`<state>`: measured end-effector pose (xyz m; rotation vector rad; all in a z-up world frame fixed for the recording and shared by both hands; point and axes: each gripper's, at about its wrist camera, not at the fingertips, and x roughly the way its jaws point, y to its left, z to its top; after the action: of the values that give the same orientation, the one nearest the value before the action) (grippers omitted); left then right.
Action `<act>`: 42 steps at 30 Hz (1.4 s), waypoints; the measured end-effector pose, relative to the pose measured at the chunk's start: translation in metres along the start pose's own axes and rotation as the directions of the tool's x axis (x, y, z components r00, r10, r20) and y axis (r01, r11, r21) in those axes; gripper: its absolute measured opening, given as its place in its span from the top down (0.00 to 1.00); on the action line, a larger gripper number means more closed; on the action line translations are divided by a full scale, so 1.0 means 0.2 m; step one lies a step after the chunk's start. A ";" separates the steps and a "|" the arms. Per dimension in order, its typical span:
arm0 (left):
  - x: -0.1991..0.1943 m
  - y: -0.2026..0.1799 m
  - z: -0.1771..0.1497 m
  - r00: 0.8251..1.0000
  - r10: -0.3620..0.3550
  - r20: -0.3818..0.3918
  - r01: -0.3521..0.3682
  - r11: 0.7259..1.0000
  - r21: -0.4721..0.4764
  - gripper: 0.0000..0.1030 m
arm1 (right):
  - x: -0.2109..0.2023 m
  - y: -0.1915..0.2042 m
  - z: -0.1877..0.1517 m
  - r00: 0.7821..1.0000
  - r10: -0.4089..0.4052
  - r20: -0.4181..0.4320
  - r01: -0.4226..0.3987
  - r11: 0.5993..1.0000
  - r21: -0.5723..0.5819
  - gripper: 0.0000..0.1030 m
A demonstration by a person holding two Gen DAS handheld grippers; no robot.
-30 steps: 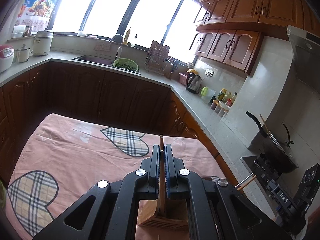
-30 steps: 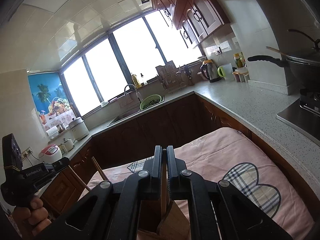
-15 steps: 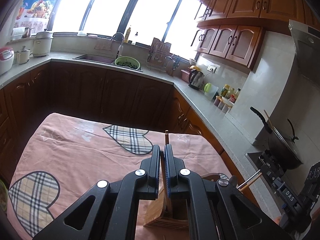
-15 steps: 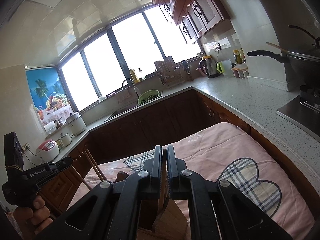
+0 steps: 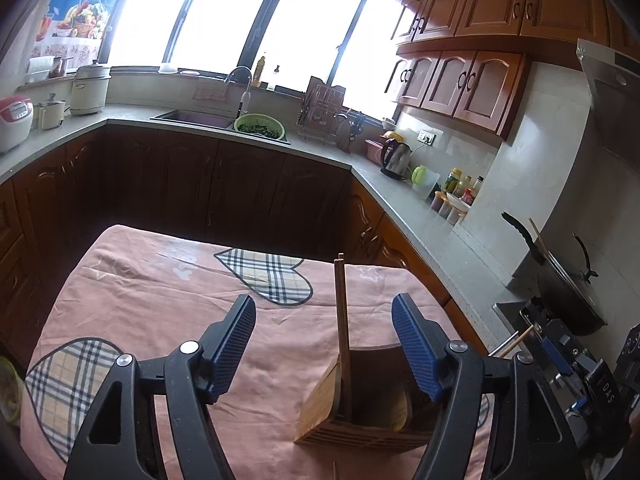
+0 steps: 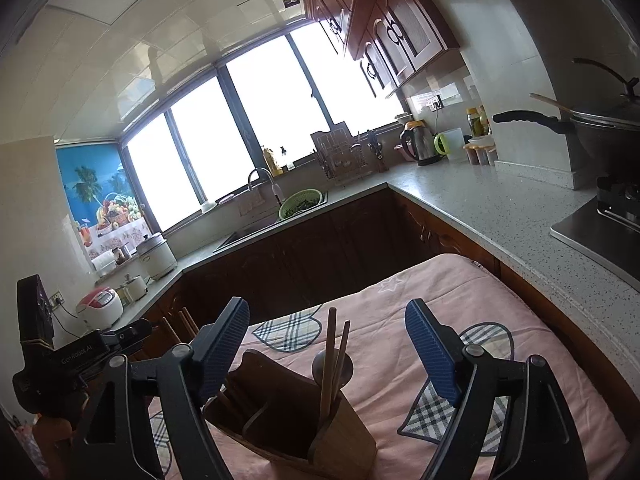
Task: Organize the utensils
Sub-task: 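Lower the chopsticks into the holder and open both tools to release, then move both open tools back down toward the remaining chopsticks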
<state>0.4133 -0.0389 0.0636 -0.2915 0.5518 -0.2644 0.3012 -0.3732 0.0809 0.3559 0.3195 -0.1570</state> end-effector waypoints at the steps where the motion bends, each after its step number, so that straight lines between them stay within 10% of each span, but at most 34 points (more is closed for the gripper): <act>1: -0.03 0.00 -0.02 1.000 0.005 0.006 -0.005 1.000 0.003 0.25 | -0.01 -0.01 0.00 1.000 0.003 0.004 -0.003 1.000 0.007 0.12; 25: -0.64 0.19 -0.59 0.974 0.152 -0.168 -0.157 0.987 -0.018 0.23 | -0.37 0.07 -0.47 0.983 0.060 -0.171 -0.058 0.998 0.015 0.05; 42: -0.66 0.24 -0.81 0.942 0.187 -0.278 -0.198 0.980 -0.011 0.23 | -0.44 0.07 -0.76 0.957 0.047 -0.286 -0.040 0.999 0.030 0.05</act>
<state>0.2255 0.0161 -0.0220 -0.2375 0.8568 -0.1040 0.1798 -0.2972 -0.0199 0.4096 0.5971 -0.0652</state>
